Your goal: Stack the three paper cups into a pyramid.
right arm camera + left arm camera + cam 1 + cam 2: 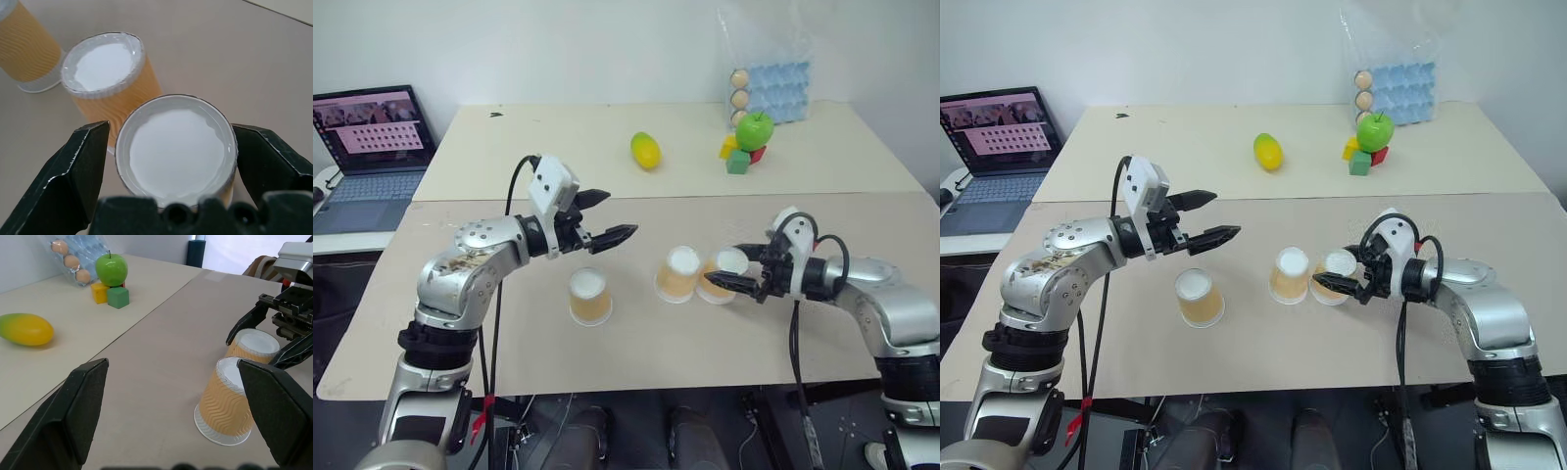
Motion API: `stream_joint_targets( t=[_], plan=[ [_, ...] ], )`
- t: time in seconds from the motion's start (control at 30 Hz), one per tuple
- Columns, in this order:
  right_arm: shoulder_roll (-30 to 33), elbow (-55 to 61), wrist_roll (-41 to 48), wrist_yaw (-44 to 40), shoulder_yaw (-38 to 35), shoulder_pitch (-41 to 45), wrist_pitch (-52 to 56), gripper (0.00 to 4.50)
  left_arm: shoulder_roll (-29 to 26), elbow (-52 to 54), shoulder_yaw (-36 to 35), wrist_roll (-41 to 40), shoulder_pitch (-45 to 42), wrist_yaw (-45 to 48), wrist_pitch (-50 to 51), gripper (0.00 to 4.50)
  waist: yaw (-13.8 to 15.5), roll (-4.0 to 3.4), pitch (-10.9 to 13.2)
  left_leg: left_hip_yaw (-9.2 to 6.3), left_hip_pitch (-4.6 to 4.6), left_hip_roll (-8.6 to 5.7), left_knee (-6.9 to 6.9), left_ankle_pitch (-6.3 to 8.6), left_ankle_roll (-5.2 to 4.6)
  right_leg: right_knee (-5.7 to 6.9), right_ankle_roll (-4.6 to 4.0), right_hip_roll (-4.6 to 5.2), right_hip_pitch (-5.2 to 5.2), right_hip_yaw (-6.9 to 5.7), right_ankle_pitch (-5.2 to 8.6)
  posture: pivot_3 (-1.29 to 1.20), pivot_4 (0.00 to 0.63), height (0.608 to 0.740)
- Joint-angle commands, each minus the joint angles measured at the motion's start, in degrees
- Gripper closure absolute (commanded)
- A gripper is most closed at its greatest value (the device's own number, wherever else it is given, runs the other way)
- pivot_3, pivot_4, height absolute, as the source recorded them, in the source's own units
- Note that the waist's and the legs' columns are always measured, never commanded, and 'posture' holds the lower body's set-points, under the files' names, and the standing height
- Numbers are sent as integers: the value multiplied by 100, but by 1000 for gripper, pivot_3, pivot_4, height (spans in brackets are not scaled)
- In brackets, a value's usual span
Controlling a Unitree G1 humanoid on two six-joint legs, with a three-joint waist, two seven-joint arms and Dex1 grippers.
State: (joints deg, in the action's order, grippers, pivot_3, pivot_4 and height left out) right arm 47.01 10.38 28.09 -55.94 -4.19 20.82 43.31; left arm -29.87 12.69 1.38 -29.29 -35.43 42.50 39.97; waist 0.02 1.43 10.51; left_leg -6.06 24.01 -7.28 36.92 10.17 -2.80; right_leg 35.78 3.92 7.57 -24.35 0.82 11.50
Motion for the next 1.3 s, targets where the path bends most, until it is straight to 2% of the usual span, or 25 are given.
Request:
stream_joint_targets(
  t=[0.03,0.37,0.67,0.93,1.07,1.2,1.3],
  plan=[
    [491,407,369,-307,-588,-240,239,116,-41,75,-39,54,-104,52,-160,0,40,0,0,0,0,0,0,0,0,0,0,0,0,-2,0,0,150,740],
    [795,431,578,-166,-1159,-512,305,116,61,57,10,55,-121,62,-172,0,60,1,0,3,-1,5,0,9,16,-2,3,-1,2,-1,2,0,150,740],
    [1309,380,567,-440,-1543,-1159,259,116,37,35,-11,65,-131,80,-170,0,67,1,0,3,2,5,1,9,16,-4,6,-1,3,-1,4,0,150,740],
    [1380,421,1111,-343,-2077,-567,467,116,-8,-15,-194,-54,-211,105,-76,0,47,1,0,6,1,7,1,9,15,-4,10,-1,2,0,6,0,150,740],
    [1605,722,1592,-500,-2073,-96,728,116,-259,-105,-437,-237,-336,284,68,0,61,1,0,5,3,8,0,10,15,-5,12,-1,1,-2,8,0,150,740],
    [1684,1492,2395,-765,-1727,219,1078,116,-850,-78,-625,-489,-300,768,327,0,23,1,0,5,7,12,-1,10,14,-7,12,-3,-6,-2,8,0,150,740],
    [1750,1689,2473,-926,-1432,230,1053,116,-1264,-42,-662,-585,-230,1110,413,0,32,1,1,4,7,12,0,13,19,-7,31,-3,-4,-4,20,0,150,740]
  ],
)
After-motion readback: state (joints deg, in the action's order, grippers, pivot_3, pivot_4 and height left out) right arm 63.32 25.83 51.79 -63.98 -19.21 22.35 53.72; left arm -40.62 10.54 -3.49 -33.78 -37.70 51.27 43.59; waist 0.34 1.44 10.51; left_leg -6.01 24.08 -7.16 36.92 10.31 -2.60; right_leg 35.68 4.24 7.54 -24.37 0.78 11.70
